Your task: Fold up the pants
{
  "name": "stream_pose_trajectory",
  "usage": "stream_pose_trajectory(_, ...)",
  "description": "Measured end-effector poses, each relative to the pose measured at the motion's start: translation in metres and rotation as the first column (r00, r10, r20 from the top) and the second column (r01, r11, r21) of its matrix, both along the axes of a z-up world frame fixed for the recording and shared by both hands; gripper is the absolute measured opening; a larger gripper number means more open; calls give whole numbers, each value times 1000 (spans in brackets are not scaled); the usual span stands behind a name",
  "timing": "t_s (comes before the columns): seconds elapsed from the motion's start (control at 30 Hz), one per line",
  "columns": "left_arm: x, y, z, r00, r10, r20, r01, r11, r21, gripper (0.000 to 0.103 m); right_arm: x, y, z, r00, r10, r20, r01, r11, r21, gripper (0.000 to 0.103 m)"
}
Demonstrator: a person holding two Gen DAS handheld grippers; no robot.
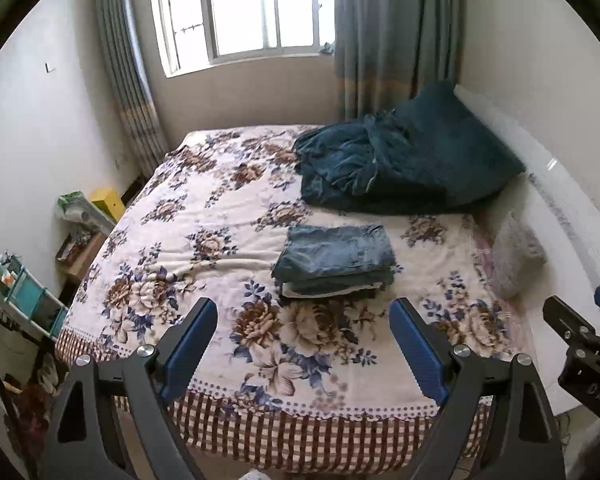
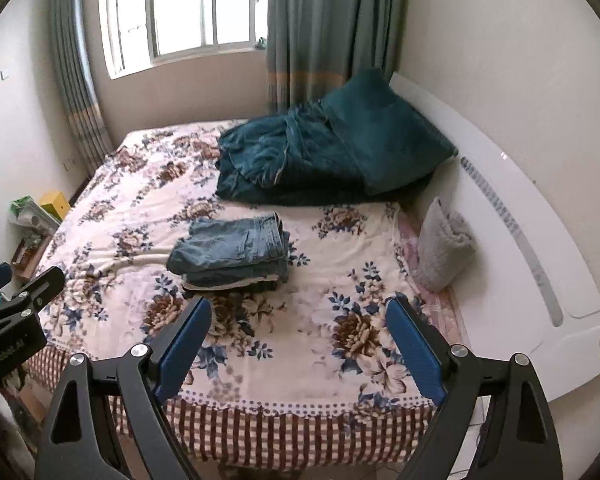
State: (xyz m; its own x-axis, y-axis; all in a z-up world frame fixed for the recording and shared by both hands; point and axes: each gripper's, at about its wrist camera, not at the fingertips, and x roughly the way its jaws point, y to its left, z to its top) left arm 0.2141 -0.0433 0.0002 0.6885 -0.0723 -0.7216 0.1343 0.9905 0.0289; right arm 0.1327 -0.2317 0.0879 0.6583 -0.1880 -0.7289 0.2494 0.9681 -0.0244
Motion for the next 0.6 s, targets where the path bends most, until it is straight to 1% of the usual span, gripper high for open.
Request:
stream_pose_trajectory(0.07,-14,4,13,1000,0,30,0,1000,22,88,-19,8,15,1000,2,24,-2,1000,-2,92)
stream_pose_trajectory(0.13,-28,10,25,998,-5,55,3,1000,24,88,-32,16,28,999,6,34,-6,1000,0,92)
stream_pose_trajectory(0.27,-45,19,38,997,-6,75,5,1000,12,88,-60,31,47,998,19,63,-19,1000,12,92)
stream_pose_trajectory(0.33,-49,22,40,997,-2,77,1,1000,6,88,-64,35,50,997,22,69,-24,1000,20,92)
stream_pose_trajectory(0.37,-51,23,40,997,2,80,-2,1000,3,88,-65,37,51,997,25,71,-27,999,24,95)
stream_pose_trajectory(0.4,-51,24,39,996,9,83,-9,1000,-1,97,-65,39,51,996,30,78,-33,999,29,99)
stream_pose_trajectory(0.43,-50,25,38,996,21,88,-21,1000,1,103,-64,39,51,996,34,86,-37,999,29,100)
stream_pose_trajectory(0.6,-41,23,28,995,30,93,-31,1000,4,103,-48,38,45,994,39,107,-42,999,34,100)
